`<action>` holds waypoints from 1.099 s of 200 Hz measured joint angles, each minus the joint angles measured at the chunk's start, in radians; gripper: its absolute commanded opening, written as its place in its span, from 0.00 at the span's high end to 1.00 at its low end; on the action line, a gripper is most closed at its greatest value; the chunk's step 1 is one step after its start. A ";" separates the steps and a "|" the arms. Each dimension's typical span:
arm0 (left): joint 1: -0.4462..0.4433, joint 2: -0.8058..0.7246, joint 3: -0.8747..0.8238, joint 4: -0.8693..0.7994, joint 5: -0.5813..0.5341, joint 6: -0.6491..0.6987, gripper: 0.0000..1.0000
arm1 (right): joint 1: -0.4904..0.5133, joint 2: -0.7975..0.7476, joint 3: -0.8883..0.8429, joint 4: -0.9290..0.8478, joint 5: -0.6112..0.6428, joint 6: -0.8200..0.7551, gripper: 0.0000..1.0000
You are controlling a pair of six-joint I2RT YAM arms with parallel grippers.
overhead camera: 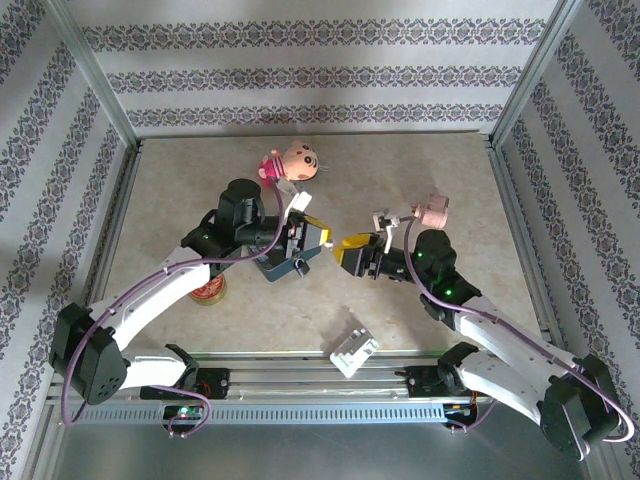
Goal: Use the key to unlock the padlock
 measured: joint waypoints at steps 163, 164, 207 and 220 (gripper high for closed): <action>0.000 -0.022 0.000 -0.001 0.092 0.017 1.00 | 0.003 0.069 0.049 0.122 -0.163 0.032 0.74; 0.000 -0.022 0.000 -0.001 0.092 0.017 1.00 | 0.003 0.069 0.049 0.122 -0.163 0.033 0.74; 0.000 -0.022 0.000 0.003 0.087 0.003 1.00 | 0.003 0.076 0.049 0.122 -0.162 0.033 0.82; 0.000 -0.021 0.000 0.004 0.085 -0.006 1.00 | 0.003 0.079 0.049 0.123 -0.163 0.034 0.87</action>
